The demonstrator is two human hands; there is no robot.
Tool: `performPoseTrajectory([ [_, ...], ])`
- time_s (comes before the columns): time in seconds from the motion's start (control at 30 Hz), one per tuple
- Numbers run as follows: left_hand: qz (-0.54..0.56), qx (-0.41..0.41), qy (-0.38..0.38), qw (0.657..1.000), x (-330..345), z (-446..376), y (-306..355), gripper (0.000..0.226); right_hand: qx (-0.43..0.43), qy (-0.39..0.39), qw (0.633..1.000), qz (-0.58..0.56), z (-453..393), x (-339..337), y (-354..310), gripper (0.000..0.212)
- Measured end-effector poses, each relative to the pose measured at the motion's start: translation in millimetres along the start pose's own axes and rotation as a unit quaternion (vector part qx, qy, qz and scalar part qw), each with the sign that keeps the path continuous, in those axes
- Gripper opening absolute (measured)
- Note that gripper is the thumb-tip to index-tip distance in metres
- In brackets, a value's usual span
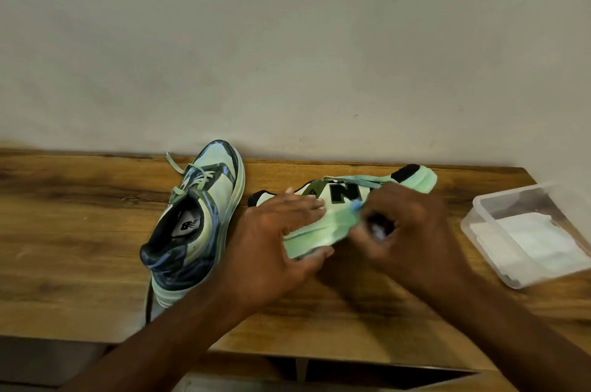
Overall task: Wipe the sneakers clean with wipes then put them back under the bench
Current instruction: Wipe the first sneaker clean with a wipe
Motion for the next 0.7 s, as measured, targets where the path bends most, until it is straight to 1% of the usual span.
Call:
performPoseTrajectory([
  [0.07, 0.004, -0.011, 0.009, 1.0, -1, -1, -2, 0.054, 0.028, 0.052, 0.997, 0.04, -4, -15, 15, 0.015],
  [0.1, 0.005, -0.013, 0.013, 1.0, -1, -2, -3, 0.053, 0.034, 0.055, 0.997, 0.043, -4, -14, 15, 0.014],
  [0.13, 0.006, -0.014, 0.016, 1.0, -1, -2, -4, 0.053, 0.031, 0.044, 0.998, 0.034, -3, -8, 9, 0.014],
  [0.27, 0.002, -0.01, 0.018, 1.0, -1, -2, -4, 0.052, -0.024, -0.069, 0.997, -0.014, 7, 30, -31, 0.016],
  [0.3, 0.003, -0.009, 0.017, 1.0, 0, -2, -4, 0.051, -0.019, -0.071, 0.997, -0.018, 5, 26, -28, 0.015],
  [0.33, 0.003, -0.009, 0.018, 1.0, 0, -2, -4, 0.051, 0.001, -0.055, 0.998, -0.017, 2, 18, -18, 0.014],
  [0.43, -0.008, -0.016, 0.026, 1.0, -1, -1, -4, 0.051, 0.059, 0.03, 0.998, 0.022, -4, -11, 15, 0.016],
  [0.5, -0.008, -0.019, 0.033, 0.999, -2, -2, -5, 0.05, 0.063, 0.041, 0.997, 0.032, -3, -7, 11, 0.016],
  [0.53, -0.006, -0.021, 0.037, 0.999, -2, -2, -5, 0.05, 0.05, 0.028, 0.998, 0.022, -1, 2, 2, 0.019],
  [0.63, -0.006, -0.012, 0.038, 0.999, -2, -2, -4, 0.051, -0.021, -0.053, 0.998, -0.024, 9, 32, -31, 0.019],
  [0.67, -0.007, -0.007, 0.035, 0.999, -1, -2, -3, 0.051, -0.029, -0.065, 0.997, -0.03, 9, 32, -30, 0.017],
  [0.7, -0.008, -0.006, 0.032, 0.999, -1, -2, -2, 0.051, -0.022, -0.056, 0.998, -0.031, 6, 25, -22, 0.017],
])
Point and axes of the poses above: each hand's wrist, its own z-axis away from the middle knuckle, its own x-axis out of the palm, y = z × x, the point moved 8 cm from there along -z, towards the middle knuckle, and after that the axes turned 3 degrees about -x, right-handed, at the moved point
